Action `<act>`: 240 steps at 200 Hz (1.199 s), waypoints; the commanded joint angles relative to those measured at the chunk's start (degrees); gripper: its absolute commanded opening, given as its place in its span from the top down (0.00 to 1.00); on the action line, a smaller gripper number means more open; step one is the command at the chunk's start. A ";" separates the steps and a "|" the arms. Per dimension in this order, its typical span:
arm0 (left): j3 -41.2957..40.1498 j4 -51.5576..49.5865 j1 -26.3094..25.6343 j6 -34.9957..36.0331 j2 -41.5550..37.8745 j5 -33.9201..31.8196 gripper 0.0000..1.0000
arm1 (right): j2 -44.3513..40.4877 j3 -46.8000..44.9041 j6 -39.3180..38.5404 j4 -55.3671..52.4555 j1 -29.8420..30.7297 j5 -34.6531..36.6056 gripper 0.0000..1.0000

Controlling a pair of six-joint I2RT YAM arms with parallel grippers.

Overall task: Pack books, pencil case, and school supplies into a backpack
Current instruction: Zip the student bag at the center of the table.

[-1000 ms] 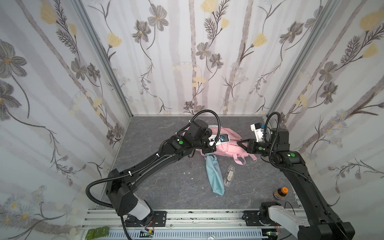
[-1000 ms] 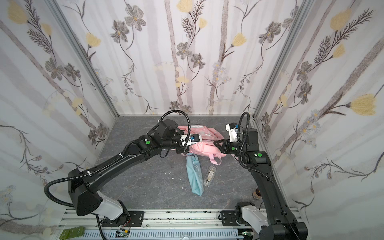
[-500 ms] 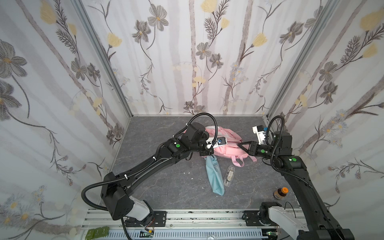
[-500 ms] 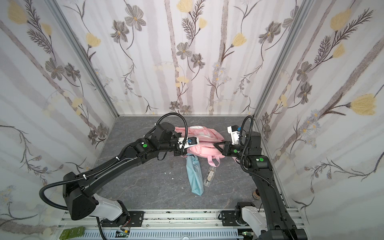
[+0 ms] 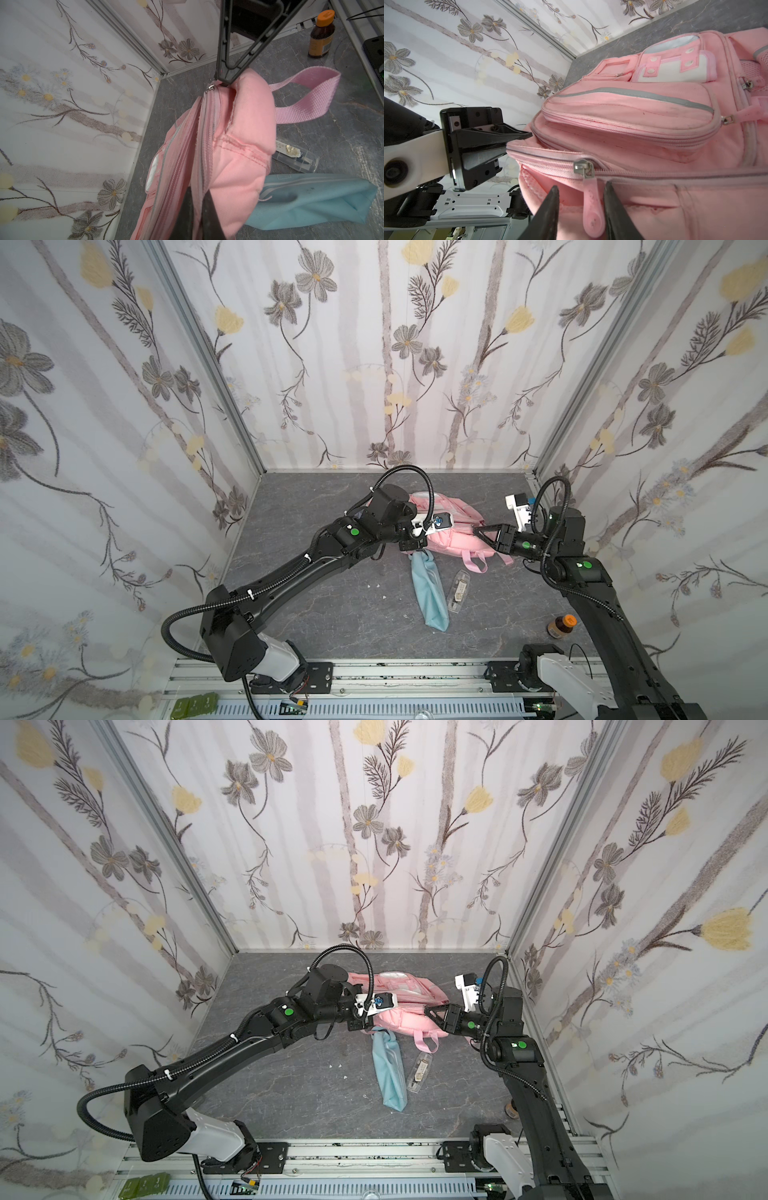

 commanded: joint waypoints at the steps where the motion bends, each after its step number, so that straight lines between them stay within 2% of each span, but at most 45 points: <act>1: 0.19 9.09 0.04 0.40 -0.18 1.31 1.00 | 0.68 -0.45 -2.00 -4.23 0.03 -0.94 0.70; 23: 0.07 9.06 0.20 0.65 -0.40 1.31 1.00 | 0.72 -0.43 -1.64 -3.51 0.07 -1.90 0.83; 70: -0.45 9.37 0.41 0.57 -0.75 1.30 1.00 | 0.51 -0.24 0.57 -0.89 -0.05 -4.30 1.00; 119: -0.83 9.70 0.37 0.43 -1.02 0.04 1.00 | -0.98 1.60 1.75 -0.23 -0.26 -0.25 1.00; 125: -0.28 9.09 0.34 0.21 -0.93 -0.09 0.89 | -1.28 2.50 1.98 -0.52 -0.22 1.26 1.00; 133: 0.58 7.78 0.30 -0.11 -0.85 0.01 0.55 | -1.77 3.78 2.66 -0.13 -0.05 2.47 1.00; 140: 1.37 6.63 0.14 -0.06 -0.82 0.06 0.34 | -2.27 4.69 3.95 1.33 0.22 3.09 1.00; 149: 2.50 5.11 -0.29 -0.07 -0.63 0.03 0.23 | -2.84 5.63 5.90 3.18 0.74 4.12 1.00; 200: 14.47 -6.75 -4.14 -5.40 5.13 1.74 0.24 | -1.25 11.13 11.80 8.71 6.77 10.61 1.00; 240: 18.69 -9.28 -5.38 -9.93 9.63 -2.70 0.33 | 1.40 13.97 12.34 10.61 8.81 11.24 1.00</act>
